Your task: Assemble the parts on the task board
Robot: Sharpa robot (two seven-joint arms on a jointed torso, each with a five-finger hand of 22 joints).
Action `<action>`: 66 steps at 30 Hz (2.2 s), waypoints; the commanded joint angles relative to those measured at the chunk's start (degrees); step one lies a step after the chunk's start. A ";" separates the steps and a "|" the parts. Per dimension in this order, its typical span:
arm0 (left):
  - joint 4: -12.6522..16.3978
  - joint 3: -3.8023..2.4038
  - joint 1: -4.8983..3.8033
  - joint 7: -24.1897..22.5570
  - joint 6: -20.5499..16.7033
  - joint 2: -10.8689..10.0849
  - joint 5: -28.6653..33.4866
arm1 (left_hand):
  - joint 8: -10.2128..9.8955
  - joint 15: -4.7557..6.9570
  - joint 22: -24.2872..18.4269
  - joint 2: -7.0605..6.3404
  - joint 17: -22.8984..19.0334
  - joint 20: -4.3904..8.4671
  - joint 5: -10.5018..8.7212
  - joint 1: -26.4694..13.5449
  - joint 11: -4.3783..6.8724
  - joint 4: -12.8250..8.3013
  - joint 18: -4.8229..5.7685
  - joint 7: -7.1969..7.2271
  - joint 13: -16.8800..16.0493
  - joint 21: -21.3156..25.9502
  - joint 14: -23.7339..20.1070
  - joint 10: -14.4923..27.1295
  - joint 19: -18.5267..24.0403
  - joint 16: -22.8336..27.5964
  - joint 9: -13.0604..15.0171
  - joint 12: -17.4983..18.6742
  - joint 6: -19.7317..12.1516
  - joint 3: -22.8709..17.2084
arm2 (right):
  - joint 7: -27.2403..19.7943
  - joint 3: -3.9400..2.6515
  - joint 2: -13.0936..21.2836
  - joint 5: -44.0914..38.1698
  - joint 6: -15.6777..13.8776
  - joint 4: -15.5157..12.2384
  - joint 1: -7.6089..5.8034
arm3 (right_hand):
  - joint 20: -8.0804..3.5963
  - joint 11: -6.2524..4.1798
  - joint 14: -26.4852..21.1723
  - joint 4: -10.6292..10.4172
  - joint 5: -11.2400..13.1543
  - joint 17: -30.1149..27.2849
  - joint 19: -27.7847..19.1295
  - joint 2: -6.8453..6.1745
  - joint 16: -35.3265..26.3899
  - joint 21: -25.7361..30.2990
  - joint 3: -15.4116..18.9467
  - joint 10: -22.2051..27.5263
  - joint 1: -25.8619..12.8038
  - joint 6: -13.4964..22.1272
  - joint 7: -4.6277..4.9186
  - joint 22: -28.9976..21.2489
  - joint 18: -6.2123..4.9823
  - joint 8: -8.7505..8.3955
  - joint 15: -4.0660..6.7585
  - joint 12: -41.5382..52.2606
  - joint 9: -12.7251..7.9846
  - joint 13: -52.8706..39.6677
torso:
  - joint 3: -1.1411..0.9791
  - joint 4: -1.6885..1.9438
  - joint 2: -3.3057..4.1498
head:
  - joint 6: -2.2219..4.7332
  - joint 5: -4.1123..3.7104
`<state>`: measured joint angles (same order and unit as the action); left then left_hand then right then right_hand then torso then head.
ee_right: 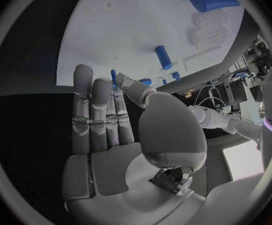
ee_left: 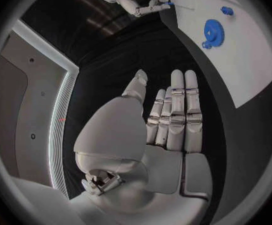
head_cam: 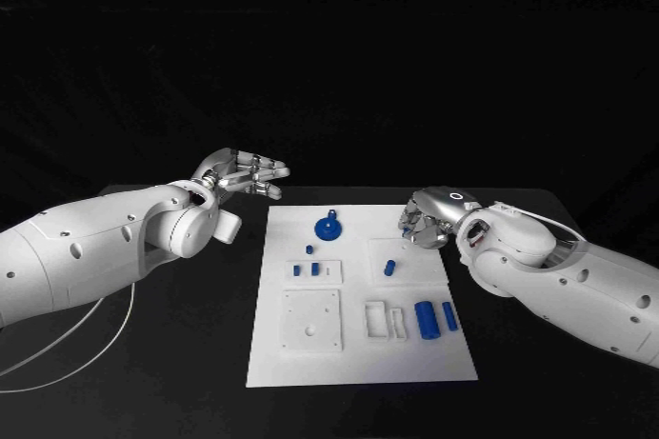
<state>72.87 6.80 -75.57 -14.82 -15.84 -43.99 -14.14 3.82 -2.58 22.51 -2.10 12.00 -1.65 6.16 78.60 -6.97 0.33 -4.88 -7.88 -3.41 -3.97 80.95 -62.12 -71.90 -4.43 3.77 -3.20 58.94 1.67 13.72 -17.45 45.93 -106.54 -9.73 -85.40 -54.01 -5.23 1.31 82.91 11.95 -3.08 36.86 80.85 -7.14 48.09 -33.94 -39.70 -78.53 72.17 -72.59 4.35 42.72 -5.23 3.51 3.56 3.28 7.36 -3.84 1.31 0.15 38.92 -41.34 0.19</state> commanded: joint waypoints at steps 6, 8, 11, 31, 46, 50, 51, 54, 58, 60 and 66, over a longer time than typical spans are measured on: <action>-0.31 -0.07 -0.07 -1.38 -0.99 0.13 1.01 | -0.21 -0.29 -0.30 -0.97 0.08 -0.19 -0.22 0.12 -0.04 0.45 0.27 -0.34 -0.09 -0.26 -0.27 0.48 -0.42 0.30 0.03 -0.32 -0.20 -0.51 | 0.55 -2.04 0.86 2.00 -2.12 -4.33 -0.11 | -0.06 -0.48 -0.05 -0.22 0.07 -0.14 0.27 0.08 -0.22 0.63 -0.26 -0.99 0.15 -0.34 -0.15 0.94 -1.22 0.18 0.32 0.20 -0.08 -0.01 | 0.03 0.04 0.00 | 0.14 0.61; -0.31 -0.06 -0.07 -1.56 -1.13 0.18 1.16 | -0.16 -0.27 -0.39 -0.83 0.07 -0.19 -0.12 0.22 0.01 0.44 0.28 0.02 -0.09 -0.26 -0.31 0.45 -0.39 0.31 0.06 -0.32 0.11 -0.58 | 0.35 -2.25 0.94 2.69 -2.91 -5.46 -0.10 | -0.10 -0.50 -0.01 -0.27 0.04 -0.15 0.53 0.03 -0.08 1.41 -0.32 -1.03 0.14 -0.36 -0.19 2.06 -1.23 0.19 0.39 0.20 -0.07 -0.01 | 0.03 0.03 -0.02 | 0.21 0.92; -0.27 -0.06 -0.06 -1.77 -1.32 0.22 1.42 | -0.20 -0.28 -0.49 -0.85 0.07 -0.17 -0.03 0.25 -0.01 0.38 0.29 -0.09 -0.09 -0.28 -0.33 0.48 -0.42 0.31 0.01 -0.31 -0.51 -0.55 | -0.12 -2.40 0.82 3.66 -4.31 -7.24 0.08 | -0.13 -0.50 -0.06 -0.27 0.03 -0.17 0.53 0.02 -0.11 1.59 -0.38 -1.04 0.15 -0.34 -0.18 2.19 -1.25 0.17 0.42 0.19 -0.07 -0.01 | 0.06 0.01 -0.08 | 0.16 1.86; -1.41 0.02 -0.06 -4.18 -4.48 2.74 3.13 | -0.20 -0.79 -2.04 0.64 -0.86 -0.69 0.56 0.88 0.27 -0.45 0.64 -0.05 -0.06 -0.06 -3.23 -1.94 1.56 0.43 0.01 -0.29 0.60 0.37 | -1.12 2.19 -2.89 2.05 -4.74 -15.11 3.75 | -0.16 -0.48 -0.03 -0.21 -0.03 -0.43 0.96 0.16 -0.29 2.82 -0.14 -0.95 0.17 -0.31 -0.16 3.35 -1.21 0.18 0.45 0.19 -0.06 -0.01 | 0.11 0.00 -0.24 | -0.69 5.62; -1.78 0.20 -0.04 -3.70 -4.40 4.35 2.88 | -0.19 -0.94 -2.80 1.18 -1.14 -0.84 0.71 1.12 0.20 -0.64 0.67 -0.01 -0.06 -0.07 -3.76 -1.77 1.83 0.47 0.03 -0.30 0.90 0.73 | -1.43 6.08 -5.96 -0.55 -2.41 -13.82 5.78 | -0.15 -0.47 -0.05 0.00 -0.09 -0.49 1.06 0.26 -0.31 3.34 -0.07 -0.95 0.11 -0.30 -0.15 3.88 -1.23 0.18 0.45 0.18 -0.04 -0.01 | 0.05 0.13 -0.10 | -2.01 7.40; -1.71 0.23 -0.03 -3.55 -3.91 4.42 2.85 | -0.21 -0.97 -3.05 1.23 -1.19 -0.87 0.66 1.15 0.18 -0.65 0.66 -0.02 -0.06 -0.10 -3.85 -1.75 1.91 0.43 0.01 -0.29 0.85 0.87 | -1.36 6.19 -6.46 -1.02 -1.91 -13.27 6.17 | -0.16 -0.47 -0.03 0.11 -0.09 -0.51 1.17 0.30 -0.30 3.57 -0.07 -0.97 0.08 -0.29 -0.15 4.17 -1.24 0.17 0.47 0.19 -0.03 -0.01 | 0.09 0.11 -0.11 | -2.26 7.80; -1.66 0.23 -0.03 -3.55 -3.75 4.42 2.85 | -0.23 -0.98 -3.08 1.25 -1.20 -0.88 0.64 1.12 0.17 -0.62 0.66 -0.06 -0.06 -0.11 -3.86 -1.70 1.90 0.43 0.00 -0.28 0.75 0.89 | -1.35 6.22 -6.51 -1.13 -1.76 -13.17 6.26 | -0.16 -0.47 -0.03 0.11 -0.09 -0.51 1.17 0.30 -0.30 3.57 -0.07 -0.97 0.08 -0.29 -0.15 4.17 -1.24 0.17 0.47 0.19 -0.03 -0.01 | 0.12 0.09 -0.09 | -2.23 7.80; -1.57 0.23 -0.02 -3.61 -3.49 4.39 2.84 | -0.22 -0.99 -3.14 1.30 -1.20 -0.89 0.61 1.12 0.16 -0.61 0.65 -0.11 -0.06 -0.11 -3.88 -1.70 1.90 0.43 0.00 -0.29 0.57 0.90 | -1.34 6.29 -6.55 -1.31 -1.36 -13.01 6.49 | -0.17 -0.48 -0.04 0.27 -0.12 -0.55 1.32 0.42 -0.30 4.04 0.00 -0.99 -0.02 -0.31 -0.16 4.76 -1.25 0.18 0.48 0.19 0.00 -0.01 | 0.18 0.05 -0.08 | -2.29 7.83; -1.58 0.23 -0.01 -3.64 -3.33 4.31 2.84 | -0.19 -0.99 -3.25 1.42 -1.22 -0.90 0.65 1.13 0.16 -0.63 0.64 -0.10 -0.06 -0.13 -3.89 -1.69 1.88 0.42 0.02 -0.29 0.57 0.93 | -1.25 6.39 -6.56 -1.57 -0.72 -12.88 6.83 | -0.17 -0.48 -0.04 0.27 -0.12 -0.55 1.32 0.42 -0.30 4.04 0.00 -0.99 -0.02 -0.31 -0.16 4.76 -1.25 0.18 0.48 0.19 0.00 -0.01 | 0.15 0.01 -0.12 | -2.46 8.17; -1.58 0.23 0.00 -3.64 -3.27 4.25 2.84 | -0.19 -0.99 -3.25 1.42 -1.22 -0.90 0.65 1.13 0.16 -0.63 0.64 -0.10 -0.06 -0.13 -3.89 -1.69 1.88 0.42 0.02 -0.29 0.57 0.93 | -1.18 6.41 -6.57 -1.75 -0.66 -12.80 6.97 | -0.16 -0.49 -0.05 0.32 -0.11 -0.56 1.38 0.44 -0.29 4.26 0.06 -1.00 -0.04 -0.30 -0.16 4.98 -1.23 0.18 0.47 0.19 0.00 -0.02 | 0.13 0.04 -0.10 | -2.56 8.29; -1.55 0.23 0.00 -3.62 -3.10 4.11 2.84 | -0.19 -0.99 -3.25 1.42 -1.22 -0.90 0.65 1.13 0.16 -0.63 0.64 -0.10 -0.06 -0.13 -3.89 -1.69 1.88 0.42 0.02 -0.29 0.57 0.93 | -0.73 6.44 -6.66 -2.63 -0.57 -12.57 7.20 | -0.16 -0.49 -0.05 0.32 -0.11 -0.56 1.38 0.44 -0.29 4.26 0.06 -1.00 -0.04 -0.30 -0.16 4.98 -1.23 0.18 0.47 0.19 0.00 -0.02 | 0.11 0.06 -0.13 | -2.75 8.46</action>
<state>71.16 7.06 -75.53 -17.73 -19.72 -39.92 -11.59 3.82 -3.49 19.31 -1.34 10.86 -2.46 6.61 79.60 -6.75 -0.34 -4.87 -7.87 -3.41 -3.97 77.58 -63.78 -70.43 -3.99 3.77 -3.20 59.56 2.34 12.95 -11.01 39.33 -107.52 -11.43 -97.99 -46.87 -5.42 0.98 82.83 11.95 -2.94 36.36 81.90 -7.22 48.09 -29.82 -39.67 -79.08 72.12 -72.66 4.24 47.65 -5.76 3.45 3.64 3.19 7.31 -3.81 1.44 0.20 38.82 -44.00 8.59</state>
